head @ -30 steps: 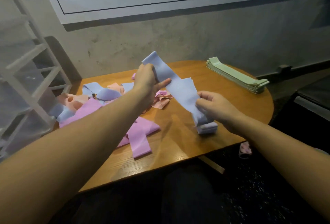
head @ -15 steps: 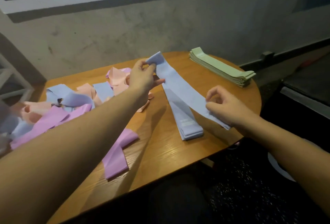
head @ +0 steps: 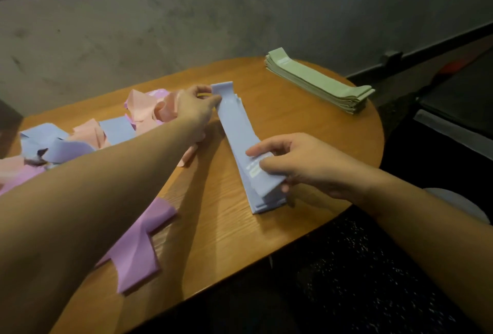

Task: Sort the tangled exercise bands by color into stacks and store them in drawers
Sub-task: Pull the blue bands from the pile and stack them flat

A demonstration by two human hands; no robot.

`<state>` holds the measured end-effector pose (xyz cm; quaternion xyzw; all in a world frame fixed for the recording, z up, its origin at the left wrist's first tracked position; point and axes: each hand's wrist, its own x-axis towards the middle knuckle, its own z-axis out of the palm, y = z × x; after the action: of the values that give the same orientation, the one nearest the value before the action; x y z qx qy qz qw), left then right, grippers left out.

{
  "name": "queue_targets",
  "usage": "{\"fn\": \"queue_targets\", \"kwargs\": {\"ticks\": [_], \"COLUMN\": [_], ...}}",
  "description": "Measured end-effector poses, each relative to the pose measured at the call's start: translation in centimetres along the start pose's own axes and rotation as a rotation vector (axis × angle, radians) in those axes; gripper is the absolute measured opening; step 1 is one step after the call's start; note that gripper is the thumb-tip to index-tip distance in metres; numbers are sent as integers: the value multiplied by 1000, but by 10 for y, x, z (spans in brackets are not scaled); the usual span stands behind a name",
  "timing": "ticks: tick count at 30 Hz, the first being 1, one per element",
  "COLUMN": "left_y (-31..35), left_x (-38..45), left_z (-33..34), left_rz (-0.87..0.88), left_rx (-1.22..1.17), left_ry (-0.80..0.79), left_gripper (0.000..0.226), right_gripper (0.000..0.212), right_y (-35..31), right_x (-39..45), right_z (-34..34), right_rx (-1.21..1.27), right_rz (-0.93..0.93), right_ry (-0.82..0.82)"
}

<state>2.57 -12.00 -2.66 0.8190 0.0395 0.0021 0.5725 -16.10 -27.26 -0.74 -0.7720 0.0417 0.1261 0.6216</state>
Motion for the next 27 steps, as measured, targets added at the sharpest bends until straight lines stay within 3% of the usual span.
{"fn": "queue_targets", "kwargs": {"ticks": [7,17,23,27], "left_y": [-7,-19,-16,-13], "left_x": [14,28,30,30], "left_z": [7,13,12,13], "left_rz": [59,91,160,183], "left_rx": [189,223,369,504], "left_ry": [-12,-46,-103,-166], "left_gripper": [22,23,40,40], "right_gripper": [19,18,48,70], "right_y": [15,32,37,38], "right_x": [12,15,15,17], "right_z": [-6,-13,-19,-20], "right_rx": [32,-563,-877,-911], "right_rz": [95,-157,-276,-192], "right_ry": [-48,-46,2,-35]}}
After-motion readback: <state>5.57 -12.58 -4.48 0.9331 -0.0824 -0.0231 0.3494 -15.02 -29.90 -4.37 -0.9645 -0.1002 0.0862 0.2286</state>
